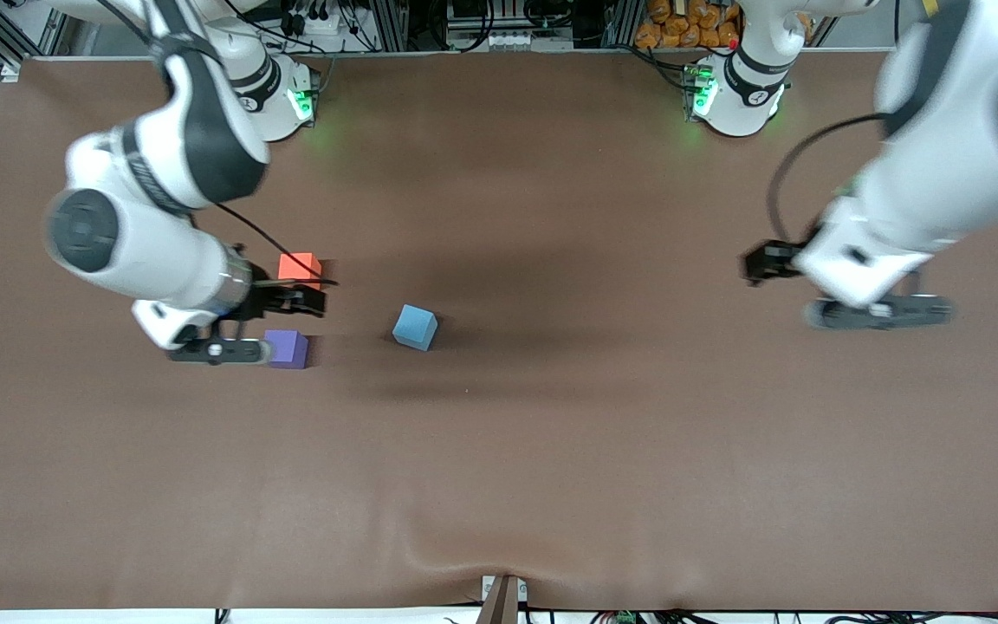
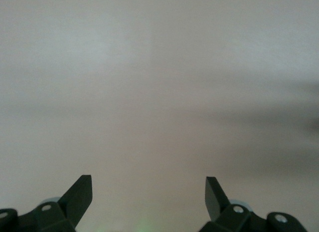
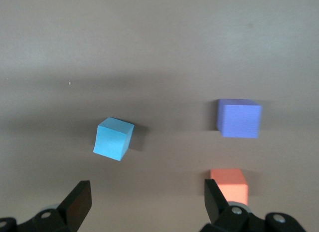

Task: Place blue block between orange and purple blocks
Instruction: 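Grasp the light blue cube with the right gripper while the left gripper withdraws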

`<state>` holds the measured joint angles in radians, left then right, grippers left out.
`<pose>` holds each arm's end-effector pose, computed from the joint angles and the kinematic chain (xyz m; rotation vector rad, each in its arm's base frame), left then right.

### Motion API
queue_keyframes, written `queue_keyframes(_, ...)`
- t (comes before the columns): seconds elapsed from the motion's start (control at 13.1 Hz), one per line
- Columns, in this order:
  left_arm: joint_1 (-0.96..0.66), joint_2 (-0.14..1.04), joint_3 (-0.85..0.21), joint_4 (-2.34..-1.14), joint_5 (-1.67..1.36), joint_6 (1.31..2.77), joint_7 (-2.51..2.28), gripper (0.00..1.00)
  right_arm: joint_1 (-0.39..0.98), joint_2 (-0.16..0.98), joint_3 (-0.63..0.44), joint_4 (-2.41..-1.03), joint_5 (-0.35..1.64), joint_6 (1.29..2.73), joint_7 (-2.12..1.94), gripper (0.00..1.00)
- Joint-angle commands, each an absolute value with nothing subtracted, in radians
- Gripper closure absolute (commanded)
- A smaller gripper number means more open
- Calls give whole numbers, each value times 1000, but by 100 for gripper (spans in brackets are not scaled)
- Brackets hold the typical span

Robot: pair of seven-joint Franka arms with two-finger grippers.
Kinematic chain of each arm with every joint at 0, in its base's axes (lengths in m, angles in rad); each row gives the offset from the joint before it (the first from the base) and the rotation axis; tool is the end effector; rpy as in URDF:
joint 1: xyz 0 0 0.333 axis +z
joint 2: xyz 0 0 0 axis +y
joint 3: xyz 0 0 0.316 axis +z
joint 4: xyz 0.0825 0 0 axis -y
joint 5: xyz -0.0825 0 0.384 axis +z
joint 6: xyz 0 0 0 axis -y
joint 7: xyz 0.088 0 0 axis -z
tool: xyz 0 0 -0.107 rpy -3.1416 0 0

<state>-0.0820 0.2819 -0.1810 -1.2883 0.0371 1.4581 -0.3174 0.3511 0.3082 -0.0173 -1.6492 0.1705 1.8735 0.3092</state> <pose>0.6094 -0.1421 0.5824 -3.1177 -0.0949 0.1671 0.6005 0.2229 0.4277 -3.0142 0.0491 0.1939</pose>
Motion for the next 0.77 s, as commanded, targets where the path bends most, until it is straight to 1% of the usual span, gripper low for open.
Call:
queue_keyframes(0.0,-29,158,-216,-1469,48,1538,-325,0,422,314,-25,-1741,169,1988,394,0)
queue_keyframes(0.15,46,39,-222,-1673,48,1676,-275,0,484,385,-28,-1743,163,2055,449,0)
queue_keyframes(0.23,51,-19,-221,-1757,46,1721,-244,0,503,415,-28,-1743,155,2086,486,0)
queue_keyframes(0.31,52,-41,-219,-1776,46,1721,-241,0,508,443,-28,-1743,143,2112,512,0)
queue_keyframes(0.69,78,-72,-210,-1749,44,1681,-209,0,569,538,-29,-1743,91,2172,633,0)
